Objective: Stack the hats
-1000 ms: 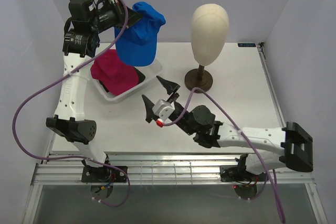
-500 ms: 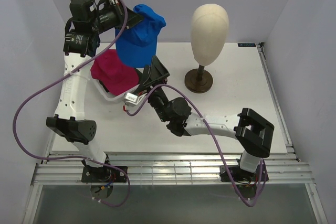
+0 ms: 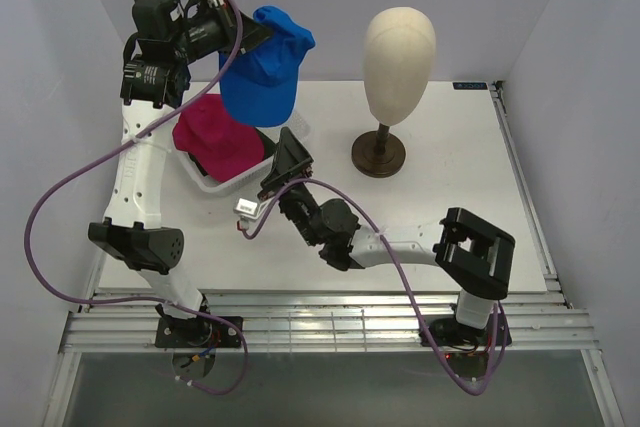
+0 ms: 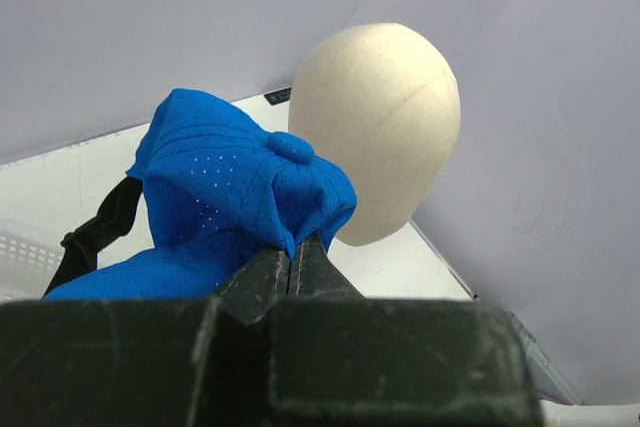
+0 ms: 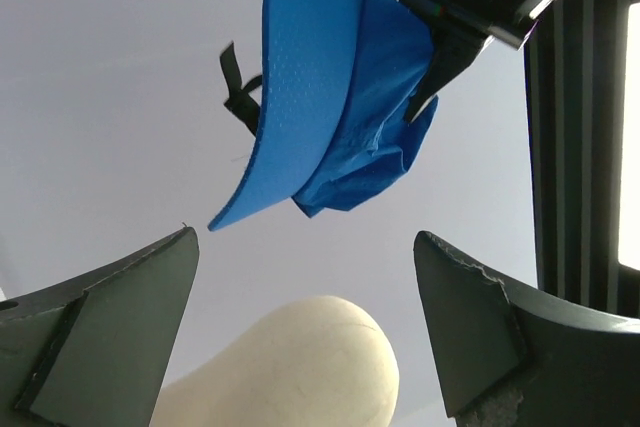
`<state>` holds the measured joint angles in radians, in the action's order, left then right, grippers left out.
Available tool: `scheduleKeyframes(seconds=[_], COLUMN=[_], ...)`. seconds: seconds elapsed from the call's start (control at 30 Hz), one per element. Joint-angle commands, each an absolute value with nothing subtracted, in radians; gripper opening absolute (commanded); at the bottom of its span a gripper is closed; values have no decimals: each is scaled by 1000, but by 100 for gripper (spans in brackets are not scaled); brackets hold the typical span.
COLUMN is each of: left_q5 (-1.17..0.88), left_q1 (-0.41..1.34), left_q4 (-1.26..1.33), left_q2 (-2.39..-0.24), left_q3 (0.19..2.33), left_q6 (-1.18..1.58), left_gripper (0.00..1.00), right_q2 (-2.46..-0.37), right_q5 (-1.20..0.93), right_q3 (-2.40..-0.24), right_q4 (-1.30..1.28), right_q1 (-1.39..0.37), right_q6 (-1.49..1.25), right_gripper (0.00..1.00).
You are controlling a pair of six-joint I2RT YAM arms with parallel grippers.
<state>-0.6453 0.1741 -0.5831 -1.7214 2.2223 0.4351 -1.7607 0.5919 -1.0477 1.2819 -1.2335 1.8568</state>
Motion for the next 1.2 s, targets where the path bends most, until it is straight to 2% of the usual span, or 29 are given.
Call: scheduleKeyframes(seconds=[0.0,0.3,0.5,0.53,0.67,0.73,0.83,0.87,0.93,0.97,1.0,1.07,1.1,1.17], left_q5=[-644,-676,-681,-681,-684,-680,-670,-669,-667,-661,-655,-617,-600,-525], left_q1=[172,172,172,172,172,172,172,172,172,172,172,172,172,172], left_q4=[-564,-565,-564,-565,-563,-563,-563,-563,-563,-564,-568,-589,-615,-643], left_q2=[-1709,-1687,-1690,-1690,-1687,-1687,-1690,-1690,-1692,-1692,-1692,-1684,-1680,-1654], left_q3=[2263,2226,2226,2221,2210,2206,2197,2192,2189,2184,2183,2180,2178,2178], left_q6=[434,456,460,462,463,460,457,457,456,448,442,398,373,312], left_gripper=[0,0,0,0,0,0,0,0,0,0,6,25,43,62], right_q2=[-1721,-1858,-1887,-1900,-1928,-1936,-1934,-1933,-1922,-1914,-1908,-1881,-1867,-1795], right_q5=[604,627,589,591,592,588,577,578,583,587,594,624,644,695], right_q3=[-1048,-1239,-1276,-1301,-1356,-1373,-1370,-1365,-1359,-1355,-1351,-1351,-1358,-1364], right_q4=[1394,1359,1313,1301,1287,1279,1269,1272,1270,1270,1267,1249,1192,1071], right_q1=[-1243,-1163,-1135,-1129,-1109,-1109,-1111,-1112,-1115,-1120,-1121,-1130,-1134,-1144], right_q6=[1812,1783,1769,1767,1770,1770,1778,1781,1786,1786,1786,1775,1761,1640], right_gripper=[94,96,100,98,78,75,64,55,45,33,26,8,8,8])
